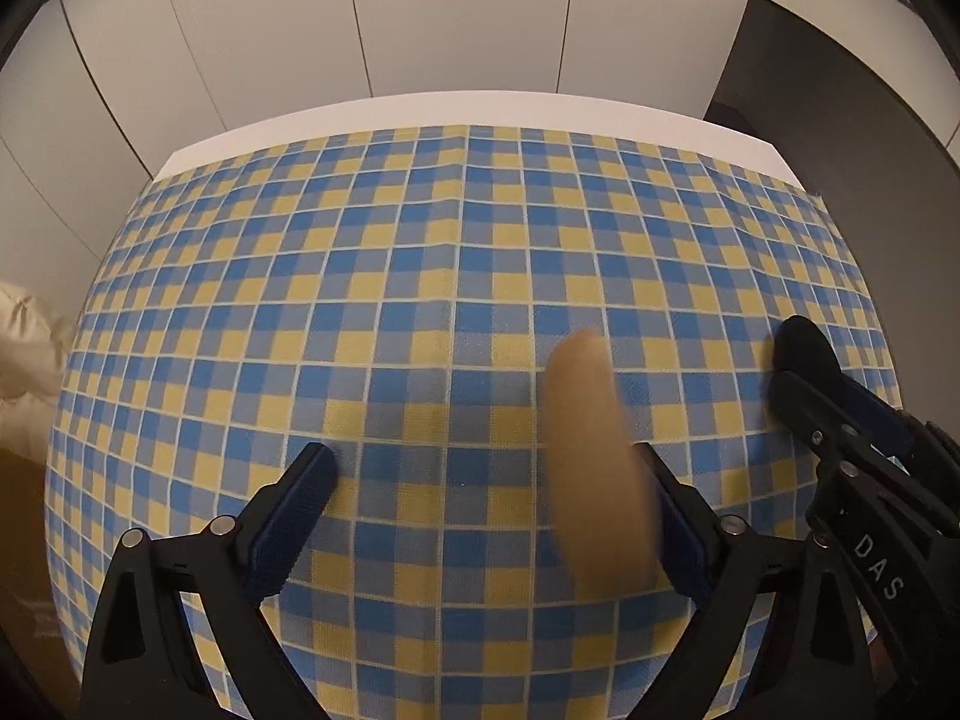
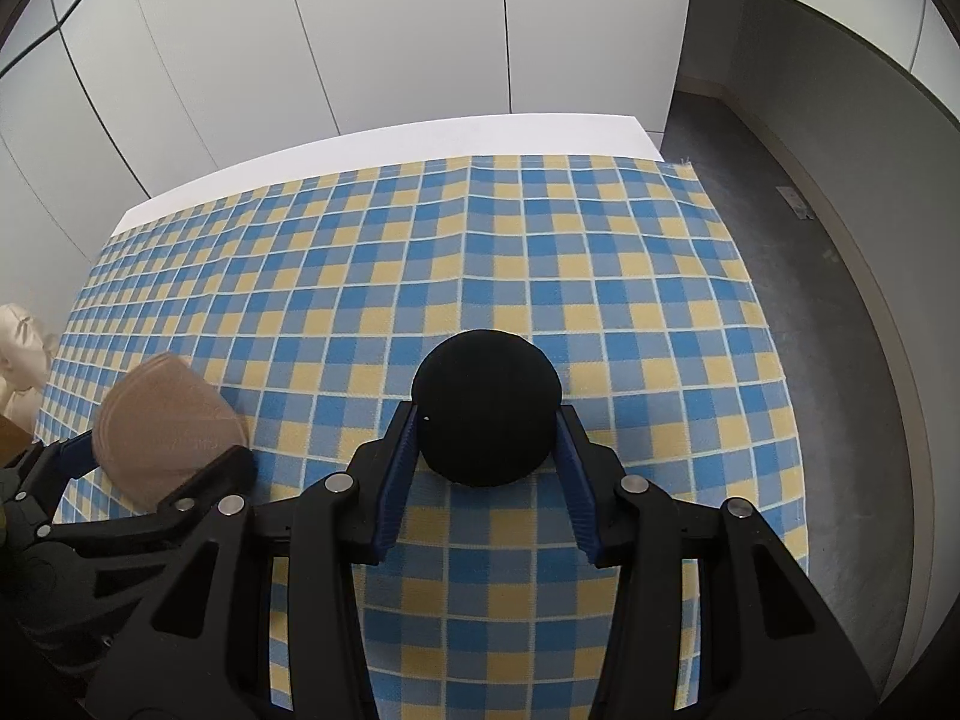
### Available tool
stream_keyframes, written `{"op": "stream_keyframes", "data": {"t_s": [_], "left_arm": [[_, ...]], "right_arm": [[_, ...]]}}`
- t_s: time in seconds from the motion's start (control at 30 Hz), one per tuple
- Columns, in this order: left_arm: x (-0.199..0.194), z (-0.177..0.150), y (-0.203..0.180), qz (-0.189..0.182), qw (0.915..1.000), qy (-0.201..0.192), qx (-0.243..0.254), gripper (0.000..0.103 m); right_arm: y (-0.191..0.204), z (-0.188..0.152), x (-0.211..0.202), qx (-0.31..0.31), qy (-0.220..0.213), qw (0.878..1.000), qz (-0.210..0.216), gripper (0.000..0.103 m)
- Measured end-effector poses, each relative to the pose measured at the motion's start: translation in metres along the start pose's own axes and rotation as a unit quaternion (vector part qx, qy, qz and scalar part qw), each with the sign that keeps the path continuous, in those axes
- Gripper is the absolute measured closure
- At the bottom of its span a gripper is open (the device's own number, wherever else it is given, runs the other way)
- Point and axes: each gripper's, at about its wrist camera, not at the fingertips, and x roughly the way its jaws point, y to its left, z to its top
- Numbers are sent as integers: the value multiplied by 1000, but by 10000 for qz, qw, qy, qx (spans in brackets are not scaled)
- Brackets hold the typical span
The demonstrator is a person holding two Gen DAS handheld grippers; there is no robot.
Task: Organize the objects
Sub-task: 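Close the left tool on the beige puff while the right tool grips the black compact, then lift the beige puff and black compact up from the table with both tools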
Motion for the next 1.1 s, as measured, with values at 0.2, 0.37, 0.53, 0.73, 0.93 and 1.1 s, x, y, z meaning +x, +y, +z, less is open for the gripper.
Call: {"op": "stream_keyframes", "data": {"t_s": [0.2,0.37,0.53,0.73,0.93,1.1], "left_arm": [[5,6,3,50,9999,59,-154,2],[-9,3,12,-122,9997,-144,-185,41],[-11,4,15,22,9997,-144,-179,45],[-15,1,25,138,9995,-191,-198,46],[-31,-1,39,236,9991,-273,-214,46],[-56,2,49,288,9984,-465,-153,46]], "right_arm": [[11,0,-8,85,10,9999,102,56],[19,1,-8,11,8,10000,57,56],[21,3,-4,7,23,9999,107,56],[22,3,-6,-8,-7,9999,103,56],[20,8,-16,-11,-33,10000,61,56],[27,16,-33,-94,-149,9997,142,56]]}}
